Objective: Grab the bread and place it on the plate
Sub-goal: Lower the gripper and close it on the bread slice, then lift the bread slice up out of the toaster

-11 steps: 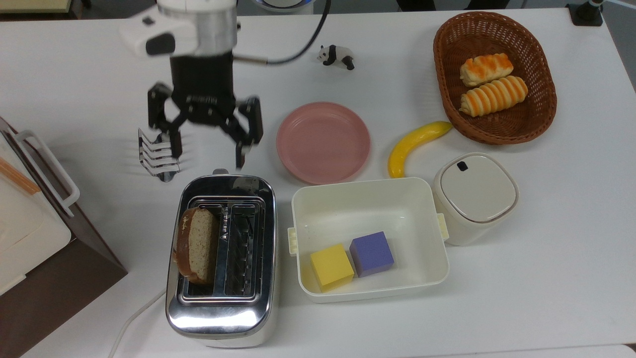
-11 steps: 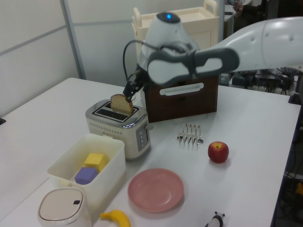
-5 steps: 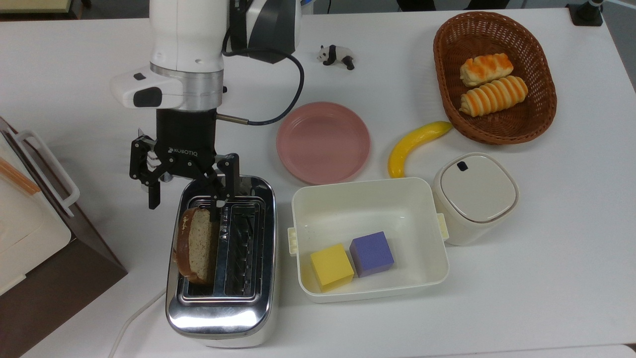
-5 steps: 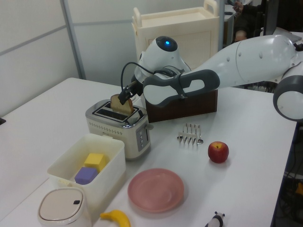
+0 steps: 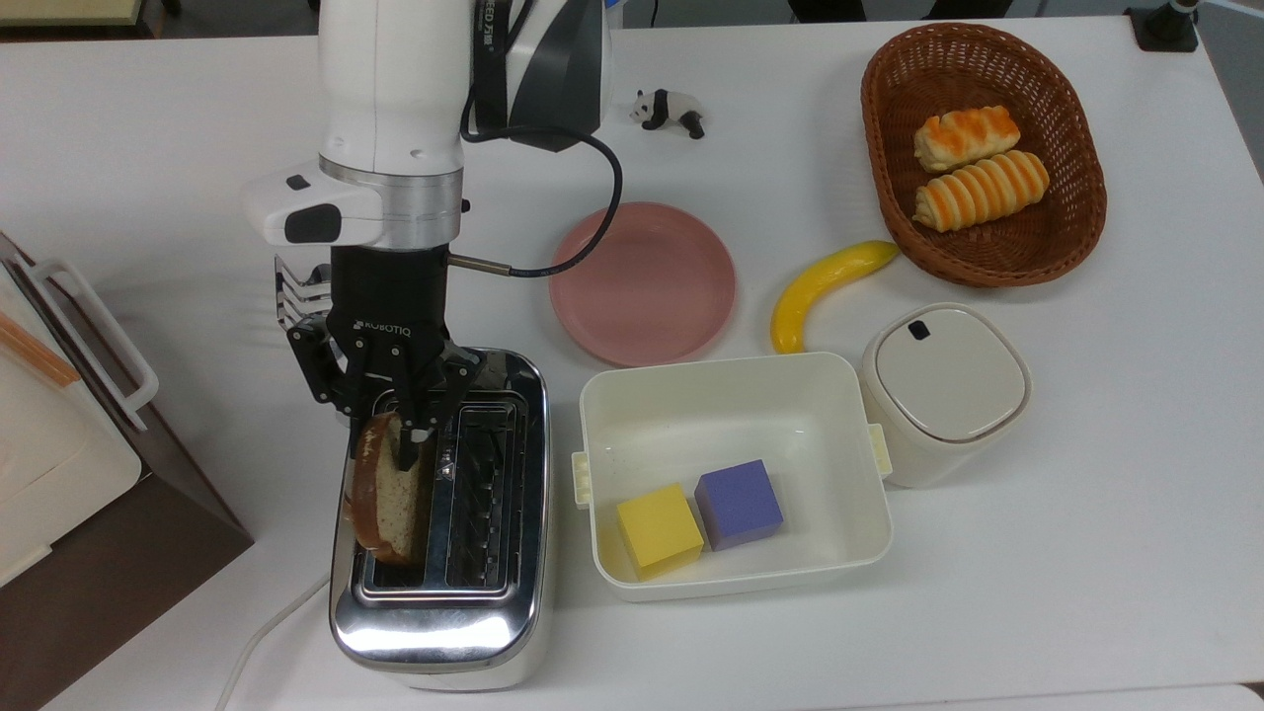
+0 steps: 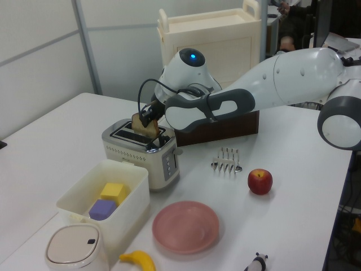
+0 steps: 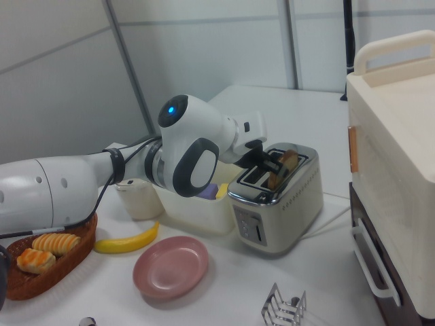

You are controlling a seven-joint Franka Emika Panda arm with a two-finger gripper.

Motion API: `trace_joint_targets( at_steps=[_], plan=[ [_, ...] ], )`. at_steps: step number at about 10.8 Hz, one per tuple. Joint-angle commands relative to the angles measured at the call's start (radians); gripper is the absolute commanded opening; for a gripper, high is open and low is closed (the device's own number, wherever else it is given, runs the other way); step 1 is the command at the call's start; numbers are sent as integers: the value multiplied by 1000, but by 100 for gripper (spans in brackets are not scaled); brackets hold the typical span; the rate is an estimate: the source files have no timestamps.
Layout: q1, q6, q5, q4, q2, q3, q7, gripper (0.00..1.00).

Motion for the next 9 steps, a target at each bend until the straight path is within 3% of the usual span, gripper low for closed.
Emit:
trace_joint_targets(
  at_steps=[1, 6, 9],
  plan=[
    [11, 7, 6, 24, -15, -11, 25, 0],
    [33, -41, 17, 22, -185, -6, 117, 0],
    [67, -333, 57, 18, -270, 0, 117, 0]
  ],
)
